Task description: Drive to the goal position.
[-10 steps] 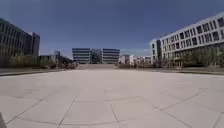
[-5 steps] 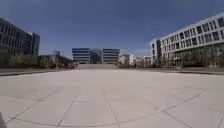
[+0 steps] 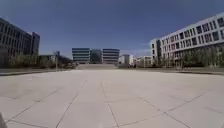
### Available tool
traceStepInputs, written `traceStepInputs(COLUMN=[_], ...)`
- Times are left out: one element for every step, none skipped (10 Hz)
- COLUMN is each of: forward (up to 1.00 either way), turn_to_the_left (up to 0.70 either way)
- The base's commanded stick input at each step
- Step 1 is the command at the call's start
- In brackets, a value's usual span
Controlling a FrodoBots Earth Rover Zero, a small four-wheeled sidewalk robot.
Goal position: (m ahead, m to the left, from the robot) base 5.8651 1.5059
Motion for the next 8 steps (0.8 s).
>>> traceStepInputs(forward=[0.09,0.09,0.09,0.09,0.09,0.09,0.09,0.09], turn_to_the_left=[-0.05,-0.05,-0.05,-0.05,-0.05,-0.05,-0.05,-0.05])
